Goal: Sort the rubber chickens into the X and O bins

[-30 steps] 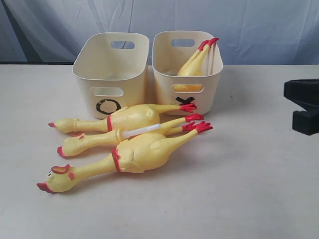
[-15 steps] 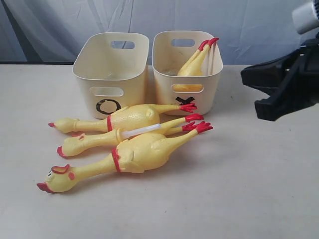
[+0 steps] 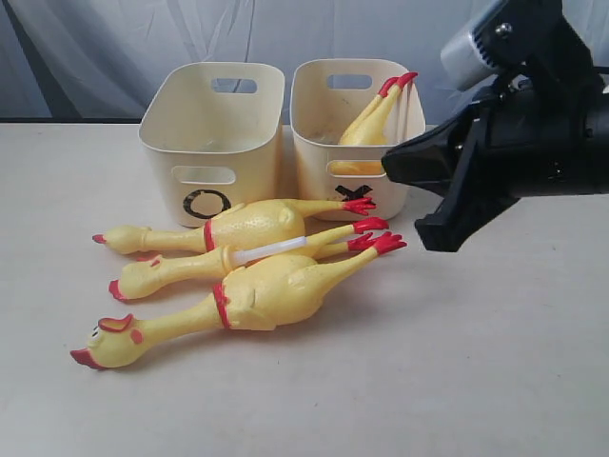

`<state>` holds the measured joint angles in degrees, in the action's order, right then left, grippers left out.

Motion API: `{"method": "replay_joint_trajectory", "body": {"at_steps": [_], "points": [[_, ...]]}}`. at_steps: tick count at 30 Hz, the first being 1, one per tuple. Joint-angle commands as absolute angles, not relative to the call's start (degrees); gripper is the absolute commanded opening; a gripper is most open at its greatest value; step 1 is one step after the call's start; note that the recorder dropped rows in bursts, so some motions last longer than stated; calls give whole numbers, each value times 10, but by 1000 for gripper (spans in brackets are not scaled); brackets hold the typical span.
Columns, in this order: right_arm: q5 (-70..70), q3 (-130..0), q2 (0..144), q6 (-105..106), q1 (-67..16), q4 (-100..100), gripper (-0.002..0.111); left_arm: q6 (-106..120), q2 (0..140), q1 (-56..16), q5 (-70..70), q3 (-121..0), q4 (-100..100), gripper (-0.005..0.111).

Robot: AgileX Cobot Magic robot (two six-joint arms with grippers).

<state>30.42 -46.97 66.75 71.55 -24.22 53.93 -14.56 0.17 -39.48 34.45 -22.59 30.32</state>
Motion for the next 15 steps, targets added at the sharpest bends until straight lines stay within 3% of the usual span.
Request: {"method": "replay_joint_trajectory", "body": {"at_steps": [1, 15], "points": [[302, -486, 689, 723, -263, 545, -1, -176, 0, -396, 364, -222, 334, 0], [277, -502, 714, 724, -316, 552, -1, -205, 0, -396, 348, -222, 375, 0]]}}
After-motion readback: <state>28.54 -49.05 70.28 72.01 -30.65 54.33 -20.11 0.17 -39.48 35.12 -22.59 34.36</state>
